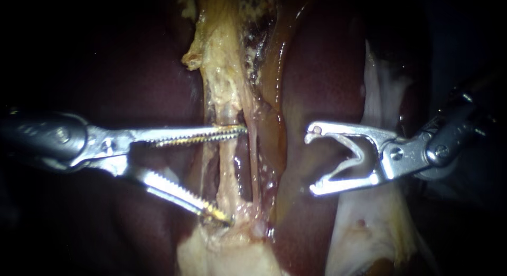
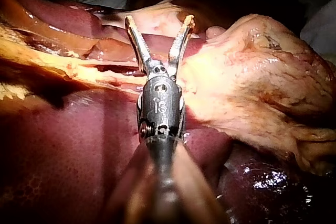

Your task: Grabbing gallbladder

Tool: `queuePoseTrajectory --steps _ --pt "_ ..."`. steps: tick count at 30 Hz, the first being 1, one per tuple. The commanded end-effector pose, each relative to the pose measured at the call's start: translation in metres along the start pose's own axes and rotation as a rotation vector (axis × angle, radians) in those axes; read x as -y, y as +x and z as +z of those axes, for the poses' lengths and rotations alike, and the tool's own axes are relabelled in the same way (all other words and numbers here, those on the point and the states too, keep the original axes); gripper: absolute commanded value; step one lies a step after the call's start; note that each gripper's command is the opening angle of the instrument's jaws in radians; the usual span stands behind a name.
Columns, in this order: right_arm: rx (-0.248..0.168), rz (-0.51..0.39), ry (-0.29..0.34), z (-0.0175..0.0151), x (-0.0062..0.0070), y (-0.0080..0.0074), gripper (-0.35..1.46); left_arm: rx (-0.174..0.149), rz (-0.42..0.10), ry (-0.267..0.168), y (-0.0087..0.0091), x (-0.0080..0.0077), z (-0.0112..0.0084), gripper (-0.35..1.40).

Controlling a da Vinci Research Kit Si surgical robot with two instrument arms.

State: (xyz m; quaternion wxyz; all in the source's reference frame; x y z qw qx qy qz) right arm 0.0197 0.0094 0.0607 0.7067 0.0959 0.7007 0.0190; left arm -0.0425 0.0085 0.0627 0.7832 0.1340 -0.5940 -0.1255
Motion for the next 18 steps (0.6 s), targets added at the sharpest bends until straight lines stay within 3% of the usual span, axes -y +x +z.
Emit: queuePoseTrajectory --steps 1,9,13,18 --pt "0.0 0.0 0.0 0.0 0.0 0.0 0.55 0.0 0.0 0.001 -0.0002 0.0 -0.0001 0.81" --pt "0.0 0.0 0.0 0.0 0.0 0.0 0.55 0.012 -0.006 -0.007 -0.0012 -0.0002 -0.0009 0.81" --pt "0.0 0.0 0.0 0.0 0.0 0.0 0.55 0.031 -0.018 -0.032 -0.003 -0.001 -0.0026 0.81" --pt "0.0 0.0 0.0 0.0 0.0 0.0 0.55 0.064 -0.046 -0.094 -0.0056 -0.0031 -0.0062 0.81"
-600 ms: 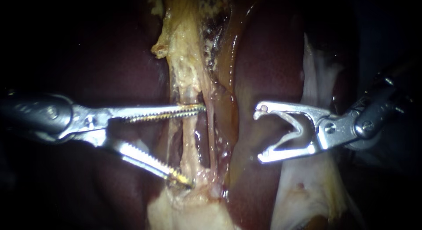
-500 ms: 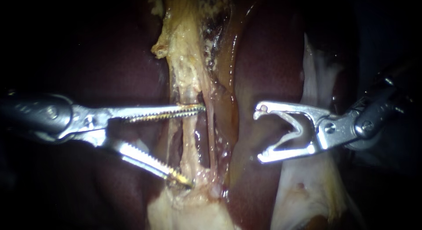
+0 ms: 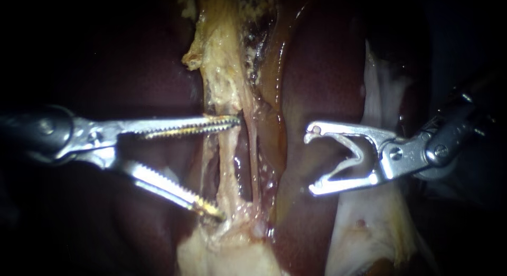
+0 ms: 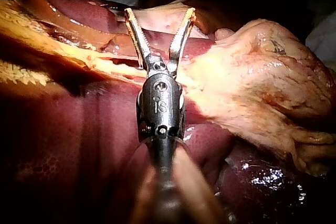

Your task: Grabbing gallbladder

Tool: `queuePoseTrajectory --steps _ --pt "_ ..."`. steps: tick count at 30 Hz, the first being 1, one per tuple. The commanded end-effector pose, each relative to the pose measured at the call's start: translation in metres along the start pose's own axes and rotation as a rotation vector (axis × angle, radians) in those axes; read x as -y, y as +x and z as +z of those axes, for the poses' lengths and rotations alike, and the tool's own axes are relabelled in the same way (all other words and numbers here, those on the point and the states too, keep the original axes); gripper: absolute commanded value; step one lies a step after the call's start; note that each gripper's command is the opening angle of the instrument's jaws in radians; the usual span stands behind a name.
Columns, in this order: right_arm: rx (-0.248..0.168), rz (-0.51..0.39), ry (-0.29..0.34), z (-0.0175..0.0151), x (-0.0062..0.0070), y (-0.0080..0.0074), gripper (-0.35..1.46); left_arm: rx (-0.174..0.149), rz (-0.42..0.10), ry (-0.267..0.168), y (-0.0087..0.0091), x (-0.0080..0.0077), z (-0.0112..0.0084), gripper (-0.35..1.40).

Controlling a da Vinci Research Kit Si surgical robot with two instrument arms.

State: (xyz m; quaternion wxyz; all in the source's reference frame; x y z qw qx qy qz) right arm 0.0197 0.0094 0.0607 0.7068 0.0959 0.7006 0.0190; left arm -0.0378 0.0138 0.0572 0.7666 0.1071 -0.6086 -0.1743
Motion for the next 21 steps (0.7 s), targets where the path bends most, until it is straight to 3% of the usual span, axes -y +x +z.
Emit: queuePoseTrajectory --steps 1,4,7,16,21 --pt "0.0 0.0 0.0 0.0 0.0 0.0 0.55 0.005 -0.006 -0.016 -0.0004 -0.0005 -0.0006 0.81" --pt "0.0 0.0 0.0 0.0 0.0 0.0 0.55 0.013 -0.025 -0.063 -0.0014 -0.0022 -0.0024 0.81" --pt "0.0 0.0 0.0 0.0 0.0 0.0 0.55 0.008 -0.061 -0.107 -0.001 -0.0039 -0.0035 0.79" --pt "0.0 0.0 0.0 0.0 0.0 0.0 0.55 0.002 -0.219 -0.219 0.0037 -0.0078 -0.0039 0.74" --pt "0.0 0.0 0.0 0.0 0.0 0.0 0.55 0.009 -0.285 -0.233 0.0051 -0.0085 -0.0029 0.66"
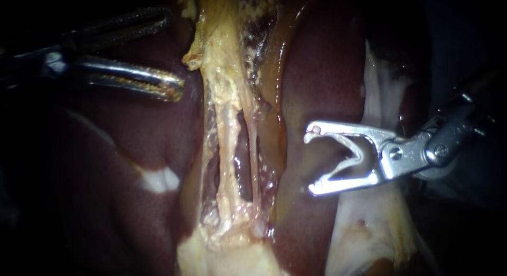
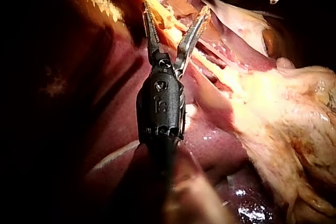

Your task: Grabbing gallbladder

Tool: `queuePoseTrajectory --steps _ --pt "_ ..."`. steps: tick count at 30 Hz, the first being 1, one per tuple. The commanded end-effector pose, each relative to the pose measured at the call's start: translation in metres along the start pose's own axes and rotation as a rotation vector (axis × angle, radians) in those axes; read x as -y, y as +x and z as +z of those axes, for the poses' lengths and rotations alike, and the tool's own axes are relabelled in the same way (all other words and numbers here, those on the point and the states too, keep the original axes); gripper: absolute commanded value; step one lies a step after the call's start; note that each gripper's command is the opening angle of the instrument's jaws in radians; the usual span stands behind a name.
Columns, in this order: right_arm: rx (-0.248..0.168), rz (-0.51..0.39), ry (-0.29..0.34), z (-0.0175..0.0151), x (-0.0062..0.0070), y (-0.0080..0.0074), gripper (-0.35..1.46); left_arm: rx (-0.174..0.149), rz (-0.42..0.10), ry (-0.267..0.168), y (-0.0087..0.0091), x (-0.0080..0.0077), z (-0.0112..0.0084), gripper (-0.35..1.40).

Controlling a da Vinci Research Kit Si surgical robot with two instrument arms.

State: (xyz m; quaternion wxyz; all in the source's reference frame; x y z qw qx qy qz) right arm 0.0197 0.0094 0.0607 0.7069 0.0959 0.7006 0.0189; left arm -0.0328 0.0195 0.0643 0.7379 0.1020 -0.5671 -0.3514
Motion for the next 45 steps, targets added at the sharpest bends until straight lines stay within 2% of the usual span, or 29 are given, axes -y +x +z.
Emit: queuePoseTrajectory --steps 1,7,13,20,30,36,38,39,45 --pt "0.0 0.0 0.0 0.0 0.0 0.0 0.55 -0.007 -0.021 -0.003 0.0003 0.0001 0.0002 0.66" --pt "0.0 0.0 0.0 0.0 0.0 0.0001 0.55 -0.039 -0.069 -0.019 0.0019 0.0 0.0021 0.59" --pt "0.0 0.0 0.0 0.0001 0.0001 0.0001 0.55 -0.057 -0.089 -0.03 0.0036 -0.0008 0.0035 0.57" --pt "0.0 0.0 0.0 0.0001 0.0001 0.0001 0.55 -0.074 -0.087 -0.037 0.0043 -0.0021 0.0036 0.56" --pt "0.0 0.0 0.0 0.0001 0.0001 0.0001 0.55 -0.095 -0.098 -0.054 0.0048 -0.0028 0.0043 0.44" --pt "0.0 0.0 0.0 0.0001 0.0001 0.0001 0.55 -0.108 -0.093 -0.061 0.0058 -0.0034 0.0048 0.26" --pt "0.0 0.0 0.0 0.0001 0.0001 0.0001 0.55 -0.111 -0.093 -0.061 0.0059 -0.0036 0.0047 0.0" --pt "0.0 0.0 0.0 0.0001 0.0001 0.0001 0.55 -0.114 -0.092 -0.061 0.0059 -0.0037 0.0046 -0.35" --pt "0.0 0.0 0.0 0.0001 0.0001 0.0002 0.55 -0.158 -0.113 -0.064 0.006 -0.0045 0.0037 -0.35"
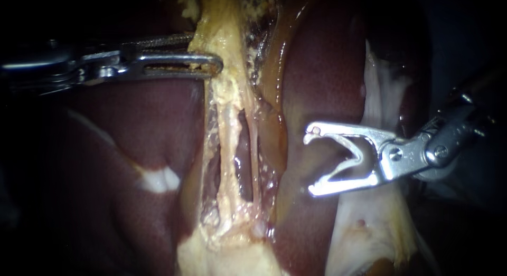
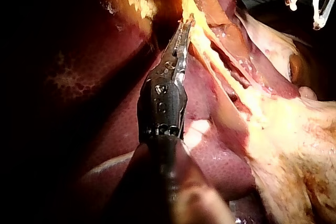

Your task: Grabbing gallbladder

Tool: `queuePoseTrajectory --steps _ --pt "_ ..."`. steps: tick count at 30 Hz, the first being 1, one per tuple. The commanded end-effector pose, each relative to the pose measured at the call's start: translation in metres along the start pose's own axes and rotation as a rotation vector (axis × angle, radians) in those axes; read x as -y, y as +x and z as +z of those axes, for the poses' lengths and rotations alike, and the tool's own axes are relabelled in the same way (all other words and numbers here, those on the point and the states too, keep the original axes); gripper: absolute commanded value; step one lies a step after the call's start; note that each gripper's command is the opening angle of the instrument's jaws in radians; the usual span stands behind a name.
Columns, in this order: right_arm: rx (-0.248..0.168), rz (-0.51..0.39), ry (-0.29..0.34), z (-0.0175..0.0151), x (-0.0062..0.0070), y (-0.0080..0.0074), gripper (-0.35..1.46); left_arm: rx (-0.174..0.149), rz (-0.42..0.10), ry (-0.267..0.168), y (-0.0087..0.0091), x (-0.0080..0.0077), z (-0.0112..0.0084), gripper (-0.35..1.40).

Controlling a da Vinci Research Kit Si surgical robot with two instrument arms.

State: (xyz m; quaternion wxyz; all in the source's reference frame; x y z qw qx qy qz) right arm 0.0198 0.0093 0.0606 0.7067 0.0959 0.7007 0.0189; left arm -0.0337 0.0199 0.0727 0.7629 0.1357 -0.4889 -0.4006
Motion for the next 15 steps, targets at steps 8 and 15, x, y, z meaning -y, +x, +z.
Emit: queuePoseTrajectory --steps 8,15 --pt "0.0 0.0 0.0 0.0 0.0 0.0 0.55 -0.006 -0.011 -0.006 -0.0001 0.0 -0.0003 -0.35" --pt "0.0 0.0 0.0 0.0 0.0 0.0001 0.55 -0.005 -0.011 -0.009 -0.0002 0.0003 -0.0003 -0.35"
